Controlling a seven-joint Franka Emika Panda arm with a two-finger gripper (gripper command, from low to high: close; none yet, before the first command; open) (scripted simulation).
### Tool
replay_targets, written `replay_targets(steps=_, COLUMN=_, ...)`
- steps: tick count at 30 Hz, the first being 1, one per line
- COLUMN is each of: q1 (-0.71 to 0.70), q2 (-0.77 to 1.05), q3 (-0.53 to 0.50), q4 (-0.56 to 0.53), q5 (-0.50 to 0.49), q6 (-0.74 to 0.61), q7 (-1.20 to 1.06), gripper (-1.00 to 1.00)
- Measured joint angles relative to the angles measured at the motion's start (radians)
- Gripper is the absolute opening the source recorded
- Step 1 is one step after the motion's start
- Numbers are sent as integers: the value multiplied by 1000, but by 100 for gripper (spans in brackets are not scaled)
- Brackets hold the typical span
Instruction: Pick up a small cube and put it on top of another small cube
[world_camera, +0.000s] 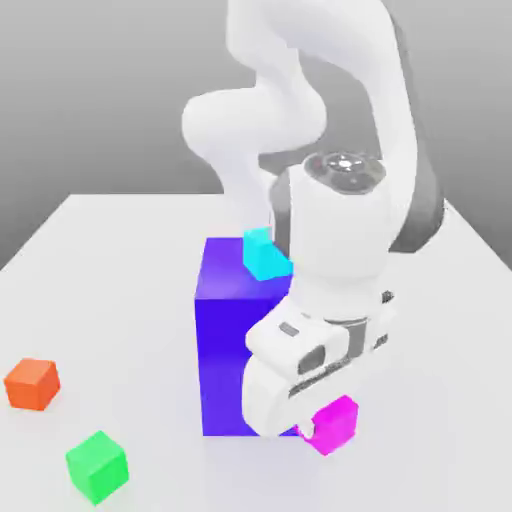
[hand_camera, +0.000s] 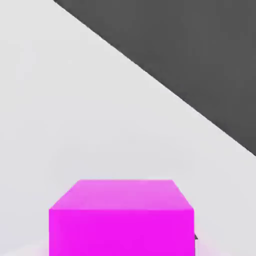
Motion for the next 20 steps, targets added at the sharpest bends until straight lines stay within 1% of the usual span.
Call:
replay_targets(steps=11, q1=-184, q2=-2, q3=-225, q4=50, q5=48, q6=-70, q7=159, gripper=-100)
replay_targets(steps=13, q1=-216, q2=42, q3=-217, q4=58, q5=96, q6=-42, q7=140, gripper=-100)
replay_targets(steps=16, q1=-272, q2=144, q3=-152, q4=70, q5=202, q6=36, q7=68, gripper=-100)
replay_targets(steps=17, q1=-287, q2=167, q3=-134, q4=72, q5=225, q6=54, q7=52, gripper=100)
replay_targets(steps=20, q1=-287, q2=167, q3=-134, q4=72, q5=225, q6=54, q7=52, gripper=100)
